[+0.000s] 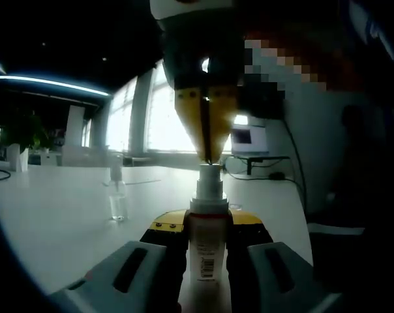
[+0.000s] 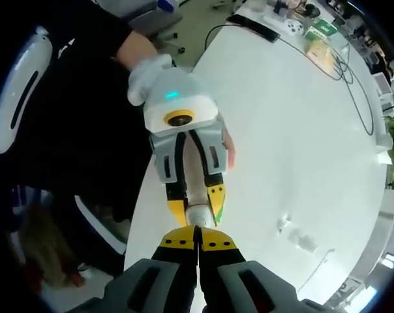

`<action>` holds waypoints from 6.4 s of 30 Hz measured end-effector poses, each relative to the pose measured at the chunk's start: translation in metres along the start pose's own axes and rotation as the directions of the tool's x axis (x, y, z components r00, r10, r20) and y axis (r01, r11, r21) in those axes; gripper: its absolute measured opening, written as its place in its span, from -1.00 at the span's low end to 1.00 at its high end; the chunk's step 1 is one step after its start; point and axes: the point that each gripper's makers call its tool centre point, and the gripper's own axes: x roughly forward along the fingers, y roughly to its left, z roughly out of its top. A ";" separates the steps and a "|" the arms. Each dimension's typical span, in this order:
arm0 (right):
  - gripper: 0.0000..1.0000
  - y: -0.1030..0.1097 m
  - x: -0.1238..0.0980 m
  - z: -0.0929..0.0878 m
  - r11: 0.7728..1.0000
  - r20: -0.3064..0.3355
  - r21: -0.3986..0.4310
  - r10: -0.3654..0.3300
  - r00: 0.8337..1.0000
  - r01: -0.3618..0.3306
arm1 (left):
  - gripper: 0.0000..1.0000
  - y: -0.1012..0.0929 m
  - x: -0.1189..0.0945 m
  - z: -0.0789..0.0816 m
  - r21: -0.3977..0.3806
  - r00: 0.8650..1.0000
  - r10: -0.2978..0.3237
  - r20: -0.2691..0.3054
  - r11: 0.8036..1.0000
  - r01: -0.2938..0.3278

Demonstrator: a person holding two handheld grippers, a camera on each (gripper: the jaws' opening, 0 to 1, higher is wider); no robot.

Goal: Clamp pump bottle remove cover press pump head put on cover

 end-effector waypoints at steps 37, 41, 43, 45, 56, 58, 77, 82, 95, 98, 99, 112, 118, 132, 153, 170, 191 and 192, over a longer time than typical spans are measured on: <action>-1.00 0.000 -0.001 0.000 1.000 0.002 -0.009 0.003 1.000 -0.003 | -0.74 0.000 0.000 0.000 0.000 1.000 -0.001 0.000 1.000 0.001; -1.00 0.000 -0.001 0.000 1.000 -0.002 -0.013 0.002 1.000 -0.002 | -0.74 0.000 0.000 0.000 0.001 1.000 0.000 0.000 1.000 0.000; -1.00 0.000 0.000 0.000 1.000 -0.004 -0.013 0.001 1.000 -0.001 | -0.74 0.000 0.000 0.000 0.000 1.000 0.000 0.000 1.000 0.000; -1.00 0.000 0.000 0.000 1.000 -0.005 -0.011 0.001 1.000 -0.001 | -0.74 0.000 0.000 0.000 0.001 1.000 0.000 0.000 1.000 0.000; -1.00 0.000 0.000 0.001 1.000 -0.003 -0.008 0.000 1.000 0.000 | -0.74 0.000 0.000 0.000 0.001 1.000 0.000 0.000 1.000 0.000; -1.00 0.000 0.000 0.001 1.000 -0.005 -0.010 0.000 1.000 0.000 | -0.74 0.000 0.000 0.000 0.001 1.000 0.000 0.000 1.000 0.000; -1.00 0.000 0.000 0.001 1.000 -0.009 -0.006 0.002 1.000 -0.002 | -0.74 0.000 0.000 0.000 0.002 1.000 0.000 0.000 1.000 0.000; -1.00 0.000 0.000 0.001 1.000 -0.012 -0.008 0.000 1.000 0.000 | -0.74 0.000 0.000 0.000 0.002 1.000 0.001 0.000 1.000 -0.001; -1.00 0.001 0.005 0.002 1.000 -0.055 -0.010 -0.007 0.998 0.006 | -0.74 0.000 0.000 0.000 0.002 1.000 0.001 -0.001 1.000 -0.001; -1.00 0.001 0.007 0.002 1.000 -0.067 -0.010 -0.008 0.998 0.007 | -0.74 0.000 0.000 0.000 0.002 1.000 0.001 -0.001 1.000 -0.001; -1.00 0.001 0.007 0.001 1.000 -0.069 -0.014 -0.009 0.998 0.008 | -0.74 0.000 0.000 0.000 0.002 1.000 0.001 -0.001 1.000 -0.001; -1.00 0.000 0.000 0.000 1.000 -0.025 0.021 -0.014 1.000 0.014 | -0.74 0.000 0.000 0.000 0.002 1.000 0.001 0.000 1.000 -0.001; -1.00 0.000 0.000 0.000 1.000 -0.028 0.016 -0.016 0.999 0.017 | -0.74 0.000 0.000 0.000 0.003 1.000 0.000 0.000 1.000 0.000; -1.00 0.000 0.000 0.000 0.999 -0.005 0.033 -0.010 1.000 0.010 | -0.74 0.000 0.000 0.000 0.004 1.000 0.000 -0.001 1.000 0.000; -1.00 0.000 0.000 -0.001 0.999 -0.006 0.039 -0.003 1.000 0.004 | -0.74 0.000 0.000 0.000 0.003 1.000 0.000 -0.001 1.000 0.000; -1.00 0.001 0.005 0.000 1.000 -0.041 0.028 -0.006 0.999 0.007 | -0.74 0.000 0.000 0.000 0.004 1.000 0.000 -0.001 1.000 0.000; -1.00 0.000 -0.001 -0.001 0.998 0.029 0.053 -0.017 0.999 0.015 | -0.74 0.000 0.000 0.000 0.004 1.000 0.000 0.000 1.000 0.000; -1.00 0.001 -0.001 -0.001 0.999 0.028 0.050 -0.017 0.999 0.015 | -0.74 0.000 0.000 0.000 0.004 1.000 0.000 0.000 1.000 0.000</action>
